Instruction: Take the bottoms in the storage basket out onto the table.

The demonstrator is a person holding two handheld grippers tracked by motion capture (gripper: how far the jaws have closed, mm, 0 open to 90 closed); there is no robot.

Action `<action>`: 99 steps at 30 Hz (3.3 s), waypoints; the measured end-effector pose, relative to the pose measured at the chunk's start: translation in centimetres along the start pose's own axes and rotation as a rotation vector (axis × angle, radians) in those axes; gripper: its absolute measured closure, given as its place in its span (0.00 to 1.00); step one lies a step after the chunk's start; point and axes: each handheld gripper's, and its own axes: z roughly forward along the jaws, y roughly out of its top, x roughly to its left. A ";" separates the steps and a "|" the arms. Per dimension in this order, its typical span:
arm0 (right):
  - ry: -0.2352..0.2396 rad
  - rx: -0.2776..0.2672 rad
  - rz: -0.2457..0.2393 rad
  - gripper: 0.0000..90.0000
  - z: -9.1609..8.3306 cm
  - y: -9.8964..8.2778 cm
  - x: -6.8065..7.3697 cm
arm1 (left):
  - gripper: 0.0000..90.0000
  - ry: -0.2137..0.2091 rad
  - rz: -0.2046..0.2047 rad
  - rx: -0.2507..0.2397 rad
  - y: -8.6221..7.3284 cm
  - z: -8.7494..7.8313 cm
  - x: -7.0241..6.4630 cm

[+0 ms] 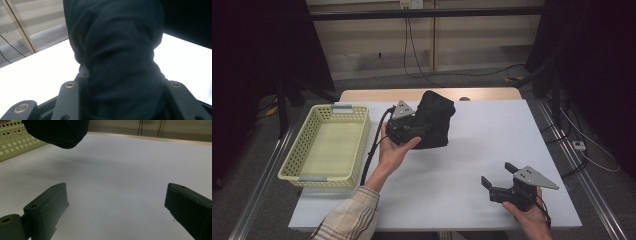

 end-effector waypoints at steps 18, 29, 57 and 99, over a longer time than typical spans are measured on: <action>0.002 -0.001 0.002 0.05 0.0 0.0 0.1 | 0.58 -0.028 0.003 0.071 -1.0 2.0 -0.8; 0.001 -0.001 0.006 0.05 0.0 0.0 0.1 | 0.58 -0.064 -0.055 0.136 -1.9 3.1 -0.2; 0.006 0.002 0.005 0.05 -0.1 0.0 0.1 | 0.54 -0.003 0.004 0.286 -4.1 5.9 -0.2; 0.006 0.012 0.004 0.05 0.0 -0.1 0.1 | 0.36 0.024 0.014 0.279 -6.6 8.3 0.6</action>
